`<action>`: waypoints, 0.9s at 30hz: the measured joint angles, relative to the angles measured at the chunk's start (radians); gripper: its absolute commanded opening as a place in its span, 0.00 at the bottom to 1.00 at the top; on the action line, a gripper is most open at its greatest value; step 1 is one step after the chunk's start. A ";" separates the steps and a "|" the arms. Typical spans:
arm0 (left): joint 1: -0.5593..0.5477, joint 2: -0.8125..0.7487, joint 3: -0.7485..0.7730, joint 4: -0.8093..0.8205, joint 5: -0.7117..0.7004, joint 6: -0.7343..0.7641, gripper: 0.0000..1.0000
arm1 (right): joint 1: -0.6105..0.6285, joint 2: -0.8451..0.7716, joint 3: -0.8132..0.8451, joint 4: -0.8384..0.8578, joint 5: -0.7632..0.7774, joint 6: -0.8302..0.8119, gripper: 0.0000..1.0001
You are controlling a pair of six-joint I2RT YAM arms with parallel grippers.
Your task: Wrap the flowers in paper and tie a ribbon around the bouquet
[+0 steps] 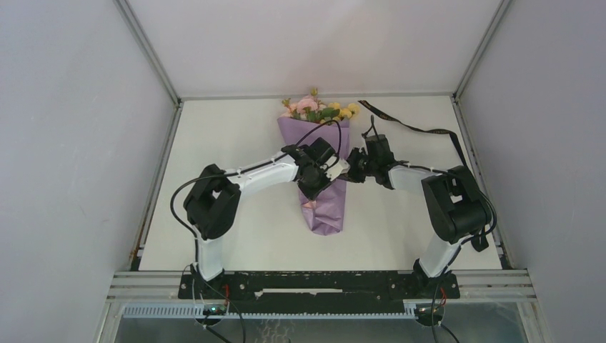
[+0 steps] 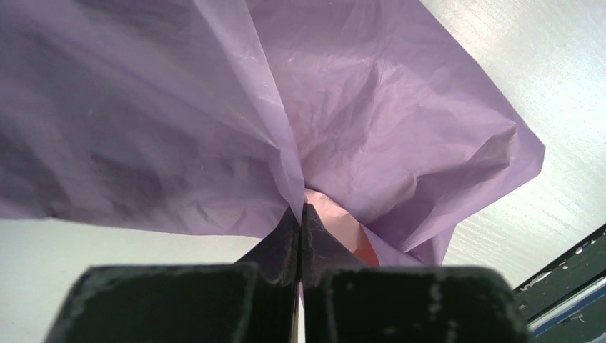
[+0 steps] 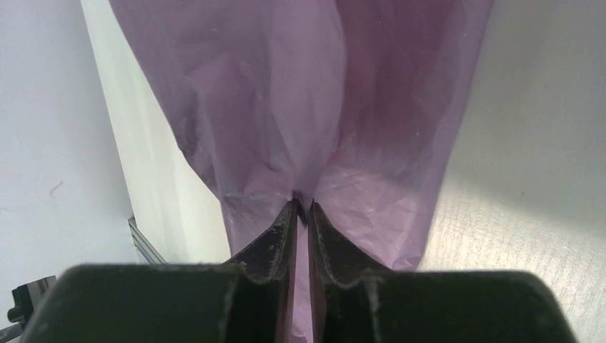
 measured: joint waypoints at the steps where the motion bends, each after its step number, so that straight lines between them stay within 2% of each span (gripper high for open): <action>1: 0.000 0.000 0.000 0.001 0.000 0.000 0.00 | 0.000 0.000 -0.001 -0.004 0.002 -0.003 0.30; 6: -0.001 0.000 0.000 0.003 -0.004 0.002 0.00 | -0.005 -0.048 -0.014 -0.087 0.030 -0.041 0.48; 12: -0.001 0.000 0.000 0.002 -0.005 0.003 0.00 | -0.013 -0.167 -0.095 -0.167 0.026 -0.084 0.51; 14: -0.001 0.000 0.000 0.001 -0.004 0.003 0.00 | -0.008 -0.163 -0.146 -0.157 0.007 -0.081 0.47; 20: -0.002 0.000 0.033 -0.035 0.015 0.003 0.00 | 0.072 -0.077 -0.212 -0.048 -0.067 -0.023 0.23; 27: -0.004 -0.001 0.066 -0.087 0.048 0.012 0.00 | 0.170 0.006 -0.214 0.129 -0.082 0.097 0.18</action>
